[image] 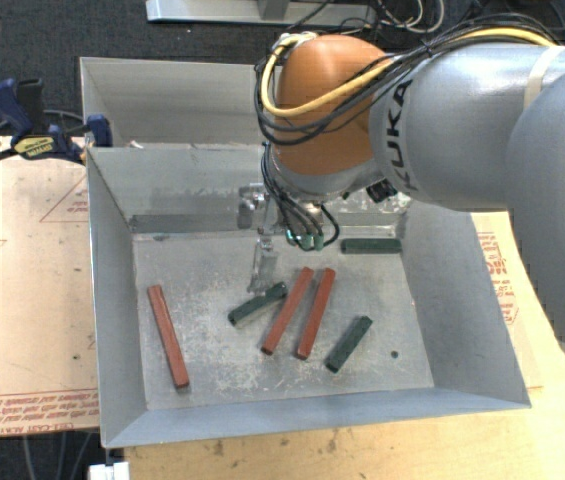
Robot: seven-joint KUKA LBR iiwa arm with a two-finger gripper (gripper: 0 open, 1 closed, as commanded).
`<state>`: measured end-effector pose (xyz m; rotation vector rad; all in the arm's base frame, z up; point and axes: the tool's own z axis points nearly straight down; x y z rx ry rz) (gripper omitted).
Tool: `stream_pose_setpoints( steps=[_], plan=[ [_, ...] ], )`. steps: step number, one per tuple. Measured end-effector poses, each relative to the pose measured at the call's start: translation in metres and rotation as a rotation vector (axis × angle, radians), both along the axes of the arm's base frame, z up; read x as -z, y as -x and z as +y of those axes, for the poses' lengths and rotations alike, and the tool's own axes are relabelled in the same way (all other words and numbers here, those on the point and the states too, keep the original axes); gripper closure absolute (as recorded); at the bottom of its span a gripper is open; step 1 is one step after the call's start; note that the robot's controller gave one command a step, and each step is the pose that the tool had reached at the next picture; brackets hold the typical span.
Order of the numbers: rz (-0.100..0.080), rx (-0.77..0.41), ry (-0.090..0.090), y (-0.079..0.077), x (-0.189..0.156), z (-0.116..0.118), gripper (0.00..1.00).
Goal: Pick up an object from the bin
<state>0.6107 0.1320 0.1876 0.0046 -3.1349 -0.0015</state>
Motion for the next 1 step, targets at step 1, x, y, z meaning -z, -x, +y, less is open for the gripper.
stream_pose_setpoints(
  steps=[1],
  plan=[
    [0.001,-0.247,0.000,0.0571,0.1144,-0.0132,0.00]
  ],
)
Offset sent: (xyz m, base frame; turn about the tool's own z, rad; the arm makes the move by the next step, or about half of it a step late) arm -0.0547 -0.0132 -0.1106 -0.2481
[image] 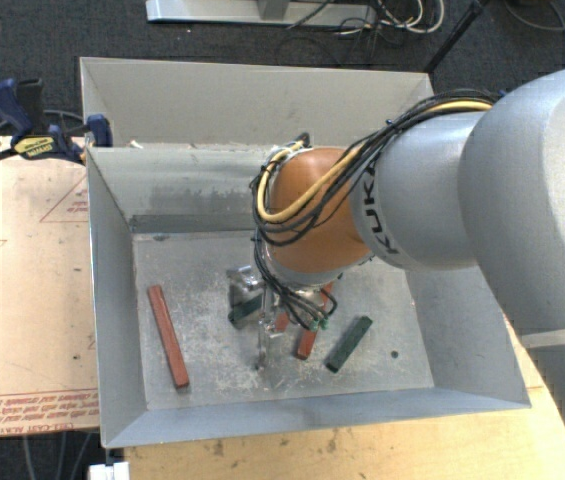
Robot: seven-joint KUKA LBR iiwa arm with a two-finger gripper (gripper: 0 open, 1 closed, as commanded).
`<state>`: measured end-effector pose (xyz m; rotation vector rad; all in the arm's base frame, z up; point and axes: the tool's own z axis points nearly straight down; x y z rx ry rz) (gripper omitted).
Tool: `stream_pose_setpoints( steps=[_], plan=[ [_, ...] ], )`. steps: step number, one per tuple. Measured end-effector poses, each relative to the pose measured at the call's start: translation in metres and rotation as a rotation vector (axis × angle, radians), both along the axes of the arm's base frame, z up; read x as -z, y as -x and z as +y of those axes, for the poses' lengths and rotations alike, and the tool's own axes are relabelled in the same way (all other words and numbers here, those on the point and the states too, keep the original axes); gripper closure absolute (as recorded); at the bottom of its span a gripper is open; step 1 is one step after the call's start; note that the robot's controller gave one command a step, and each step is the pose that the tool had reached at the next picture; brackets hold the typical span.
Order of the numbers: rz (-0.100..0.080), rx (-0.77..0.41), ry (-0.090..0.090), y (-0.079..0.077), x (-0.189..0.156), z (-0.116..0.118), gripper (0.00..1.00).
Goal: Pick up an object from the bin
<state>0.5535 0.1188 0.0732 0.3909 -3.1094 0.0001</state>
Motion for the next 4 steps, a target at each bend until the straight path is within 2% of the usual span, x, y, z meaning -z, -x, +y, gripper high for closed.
stream_pose_setpoints(
  steps=[1,2,3,4],
  plan=[
    [-0.007,0.002,-0.003,-0.003,-0.003,0.001,1.00],
    [-0.012,0.173,0.001,-0.023,-0.018,-0.092,1.00],
    [-0.010,0.168,-0.002,-0.022,-0.018,-0.088,0.00],
    [-0.010,0.343,0.000,-0.025,-0.006,-0.154,0.00]
  ],
)
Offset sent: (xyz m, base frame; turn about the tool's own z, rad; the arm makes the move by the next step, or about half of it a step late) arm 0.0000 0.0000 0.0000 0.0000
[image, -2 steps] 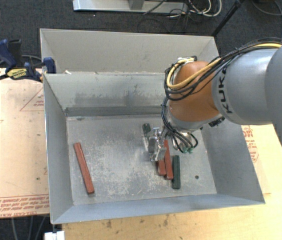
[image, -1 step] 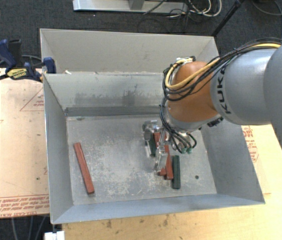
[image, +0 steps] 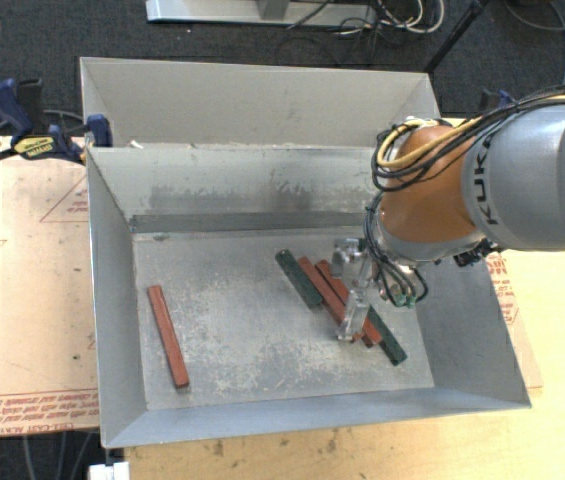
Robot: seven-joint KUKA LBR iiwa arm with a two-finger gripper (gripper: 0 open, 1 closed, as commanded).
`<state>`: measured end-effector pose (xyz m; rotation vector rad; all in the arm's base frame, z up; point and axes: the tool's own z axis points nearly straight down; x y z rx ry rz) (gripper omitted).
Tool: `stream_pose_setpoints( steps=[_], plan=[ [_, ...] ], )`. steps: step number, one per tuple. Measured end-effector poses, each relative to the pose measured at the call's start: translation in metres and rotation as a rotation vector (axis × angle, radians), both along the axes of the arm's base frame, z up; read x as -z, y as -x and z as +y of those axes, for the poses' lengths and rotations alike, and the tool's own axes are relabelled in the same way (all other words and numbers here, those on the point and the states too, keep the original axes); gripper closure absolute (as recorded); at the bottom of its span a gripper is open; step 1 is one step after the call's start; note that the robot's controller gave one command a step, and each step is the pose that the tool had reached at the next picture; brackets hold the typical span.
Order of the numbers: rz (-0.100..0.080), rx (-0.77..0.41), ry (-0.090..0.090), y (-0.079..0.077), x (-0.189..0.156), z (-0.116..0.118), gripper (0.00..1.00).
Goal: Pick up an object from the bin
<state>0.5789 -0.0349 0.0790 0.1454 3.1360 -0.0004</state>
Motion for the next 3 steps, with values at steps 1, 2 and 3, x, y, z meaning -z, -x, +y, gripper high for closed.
stream_pose_setpoints(
  steps=[1,2,3],
  plan=[
    [-0.002,0.000,-0.002,-0.0008,-0.0010,0.0016,1.00],
    [0.000,0.000,-0.002,0.0000,-0.0001,0.0015,0.00],
    [-0.002,0.000,-0.002,-0.0006,-0.0008,0.0017,1.00]
  ],
)
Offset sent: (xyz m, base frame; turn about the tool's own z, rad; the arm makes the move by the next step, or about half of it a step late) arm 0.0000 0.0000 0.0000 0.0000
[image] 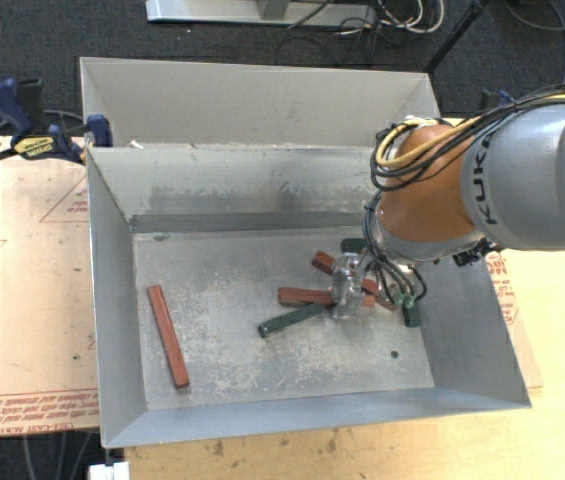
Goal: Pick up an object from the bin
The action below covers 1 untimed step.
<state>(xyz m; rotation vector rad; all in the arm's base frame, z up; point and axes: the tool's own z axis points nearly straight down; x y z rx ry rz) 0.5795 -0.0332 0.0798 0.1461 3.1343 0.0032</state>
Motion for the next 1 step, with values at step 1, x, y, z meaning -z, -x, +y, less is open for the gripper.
stream_pose_setpoints(
  steps=[1],
  plan=[
    [0.000,-0.101,0.003,-0.0098,0.0070,0.0037,1.00]
  ],
)
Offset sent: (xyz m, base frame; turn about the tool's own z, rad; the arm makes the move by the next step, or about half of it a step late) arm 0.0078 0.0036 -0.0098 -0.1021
